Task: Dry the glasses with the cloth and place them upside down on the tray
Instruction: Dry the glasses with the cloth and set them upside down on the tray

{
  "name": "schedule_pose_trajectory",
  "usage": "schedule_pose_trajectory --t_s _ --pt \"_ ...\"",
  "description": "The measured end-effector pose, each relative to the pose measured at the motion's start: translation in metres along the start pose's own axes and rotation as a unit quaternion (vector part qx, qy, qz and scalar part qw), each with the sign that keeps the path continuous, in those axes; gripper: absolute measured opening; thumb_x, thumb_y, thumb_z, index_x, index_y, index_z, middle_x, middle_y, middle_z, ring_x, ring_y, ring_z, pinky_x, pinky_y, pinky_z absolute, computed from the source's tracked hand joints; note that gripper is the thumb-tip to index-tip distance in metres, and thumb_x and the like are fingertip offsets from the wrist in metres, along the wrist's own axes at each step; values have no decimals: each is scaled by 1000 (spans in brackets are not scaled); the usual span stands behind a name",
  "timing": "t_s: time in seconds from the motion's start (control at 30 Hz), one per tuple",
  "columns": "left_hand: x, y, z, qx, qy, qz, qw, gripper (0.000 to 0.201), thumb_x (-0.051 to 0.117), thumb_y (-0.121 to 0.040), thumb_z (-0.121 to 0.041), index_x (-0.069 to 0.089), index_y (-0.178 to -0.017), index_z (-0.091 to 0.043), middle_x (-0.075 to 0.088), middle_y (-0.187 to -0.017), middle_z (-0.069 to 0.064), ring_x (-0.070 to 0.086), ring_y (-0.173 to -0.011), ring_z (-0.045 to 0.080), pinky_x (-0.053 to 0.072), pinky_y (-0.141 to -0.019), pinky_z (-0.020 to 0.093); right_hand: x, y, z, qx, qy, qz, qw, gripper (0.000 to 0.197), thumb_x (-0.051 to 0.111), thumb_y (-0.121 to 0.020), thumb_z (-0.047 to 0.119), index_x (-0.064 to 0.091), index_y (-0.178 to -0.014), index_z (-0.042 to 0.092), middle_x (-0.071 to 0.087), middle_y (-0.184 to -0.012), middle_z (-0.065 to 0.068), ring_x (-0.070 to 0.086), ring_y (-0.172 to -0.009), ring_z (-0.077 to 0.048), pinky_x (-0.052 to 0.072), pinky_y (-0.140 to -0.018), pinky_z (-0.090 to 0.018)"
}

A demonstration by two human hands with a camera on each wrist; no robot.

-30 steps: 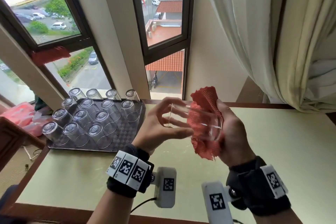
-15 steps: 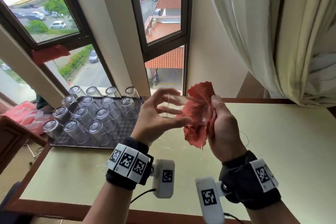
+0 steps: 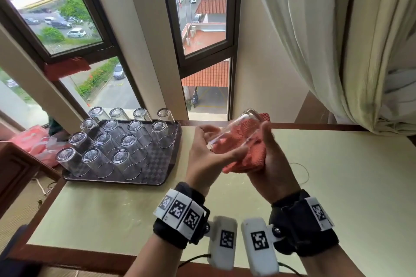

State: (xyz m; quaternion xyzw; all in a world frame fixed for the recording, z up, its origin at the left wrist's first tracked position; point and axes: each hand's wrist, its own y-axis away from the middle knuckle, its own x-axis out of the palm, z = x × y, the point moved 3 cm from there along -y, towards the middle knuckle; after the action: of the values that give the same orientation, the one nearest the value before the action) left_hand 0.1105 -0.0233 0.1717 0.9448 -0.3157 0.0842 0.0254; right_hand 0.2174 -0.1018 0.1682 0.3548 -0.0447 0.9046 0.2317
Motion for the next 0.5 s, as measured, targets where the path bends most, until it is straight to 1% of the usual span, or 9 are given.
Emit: schedule_pose_trajectory --t_s 0.03,0.1,0.13,0.17,0.23,0.3,0.37,0.43,0.5 --pt "1 0 0 12 -60 5 998 80 96 -44 -29 48 -107 -19 66 -111 9 72 -97 21 61 -82 34 0 -2 1 -10 57 -16 998 94 82 -67 59 48 -139 9 60 -131 -25 62 -117 -45 55 -90 -55" --pt "5 0 -5 43 -196 21 980 73 97 -56 -26 44 -107 -26 62 -104 -2 66 -92 8 55 -76 16 -1 -2 2 -33 133 -24 990 92 84 -61 63 54 -132 13 67 -123 -19 68 -107 -40 59 -82 -49" --pt "9 0 -7 59 -249 35 966 72 95 -61 -26 42 -109 -30 59 -101 -7 61 -88 3 53 -74 14 -2 -1 2 -41 153 -22 987 88 79 -65 65 55 -132 12 69 -121 -18 69 -106 -38 59 -82 -46" --pt "12 -1 -8 74 -286 45 954 70 92 -64 -29 41 -111 -32 57 -100 -9 58 -87 2 52 -75 16 -2 0 3 -43 156 -17 987 80 69 -75 65 55 -132 12 69 -121 -18 70 -106 -36 59 -82 -43" --pt "16 -2 -4 77 -300 62 949 57 86 -63 -44 44 -101 -35 58 -101 -3 61 -91 11 54 -80 28 -3 3 2 -22 121 -6 992 70 42 -89 61 55 -134 10 68 -123 -19 68 -111 -36 57 -90 -45" --pt "15 -4 5 51 -252 53 965 54 79 -57 -57 50 -97 -36 60 -108 6 64 -100 24 58 -84 41 -6 6 -1 6 95 -2 995 75 28 -92 62 54 -137 8 66 -127 -21 64 -117 -38 52 -98 -51" --pt "14 -4 11 16 -162 30 986 63 82 -57 -57 56 -109 -33 59 -118 14 64 -107 30 60 -82 46 -6 9 -5 24 86 15 996 76 26 -94 63 52 -139 7 63 -131 -22 61 -122 -38 48 -103 -56" --pt "15 -2 13 -22 -24 33 999 75 83 -63 -45 54 -125 -15 60 -123 23 67 -106 34 61 -78 42 -5 12 -10 25 87 43 995 73 35 -94 61 48 -142 6 60 -135 -21 58 -126 -38 48 -104 -55" --pt "16 -1 8 -29 55 27 998 69 78 -73 -36 51 -129 -6 63 -120 22 69 -98 29 61 -78 41 -4 14 -14 22 108 77 991 73 53 -90 57 45 -143 8 59 -137 -20 57 -127 -37 50 -101 -51"
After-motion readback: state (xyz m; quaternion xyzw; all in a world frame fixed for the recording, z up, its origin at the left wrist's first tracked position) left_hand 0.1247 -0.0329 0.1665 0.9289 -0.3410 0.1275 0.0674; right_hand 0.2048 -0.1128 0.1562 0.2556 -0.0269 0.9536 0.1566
